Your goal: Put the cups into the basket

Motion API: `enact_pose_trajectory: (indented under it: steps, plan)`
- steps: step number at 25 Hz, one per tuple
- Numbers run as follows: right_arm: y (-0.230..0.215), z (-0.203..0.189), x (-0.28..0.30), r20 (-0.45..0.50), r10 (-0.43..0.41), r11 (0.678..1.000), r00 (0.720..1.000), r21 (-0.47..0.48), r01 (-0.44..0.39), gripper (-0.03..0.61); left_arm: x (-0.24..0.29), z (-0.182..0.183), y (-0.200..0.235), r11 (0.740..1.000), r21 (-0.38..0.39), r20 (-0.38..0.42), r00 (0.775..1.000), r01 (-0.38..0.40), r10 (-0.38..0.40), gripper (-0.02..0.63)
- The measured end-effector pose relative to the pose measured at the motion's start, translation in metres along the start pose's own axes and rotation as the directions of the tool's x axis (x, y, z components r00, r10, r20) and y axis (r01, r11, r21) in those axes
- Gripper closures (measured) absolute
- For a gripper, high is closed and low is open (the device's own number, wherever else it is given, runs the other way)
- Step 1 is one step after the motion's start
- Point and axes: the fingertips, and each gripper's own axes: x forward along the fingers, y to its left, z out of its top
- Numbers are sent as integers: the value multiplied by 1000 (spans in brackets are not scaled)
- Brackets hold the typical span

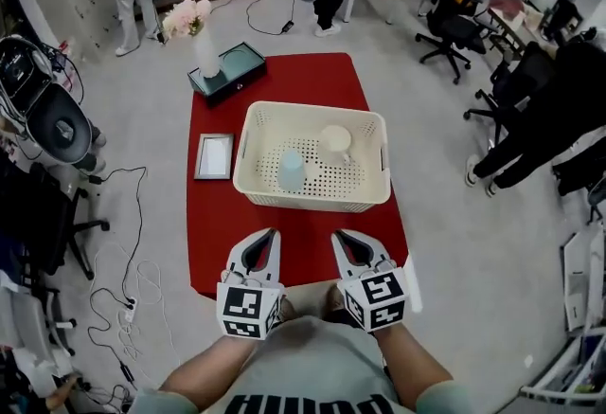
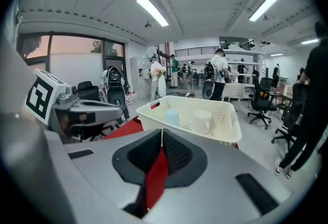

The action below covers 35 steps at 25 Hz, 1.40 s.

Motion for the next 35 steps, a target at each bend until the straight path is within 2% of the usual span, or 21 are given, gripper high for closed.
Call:
enact_pose_trajectory:
  steps: [4, 9, 13, 19, 24, 29, 35]
  plan:
    - [4, -20, -27, -2, -59, 997, 998, 41, 59, 561, -15, -16, -21, 999, 10, -17, 999, 38, -38, 607]
    - [4, -31, -54, 11, -75, 997, 997, 32, 75, 561, -30, -25, -51, 998, 21, -24, 998, 52, -51, 607]
    - [6, -30, -68, 21, -77, 997, 997, 16, 76, 563, -42, -16, -68, 998, 51, -8, 999, 47, -47, 607]
    - [-2, -31, -91, 54, -58, 998, 997, 27, 56, 563, -56, -13, -92, 997, 75, 6, 1000, 3, -4, 607]
    - [-8, -37, -115, 67, -23, 999, 998, 30, 21, 563, -69, -15, -114, 998, 52, 0, 999, -45, 45, 607]
    - [-8, -49, -131, 78, 18, 1000, 997, -1, -18, 565, -78, -22, -137, 996, 45, 23, 997, -77, 76, 607]
    - [-9, -61, -137, 76, 31, 999, 997, -43, -28, 568, -80, -37, -145, 995, 26, 13, 995, -96, 96, 607]
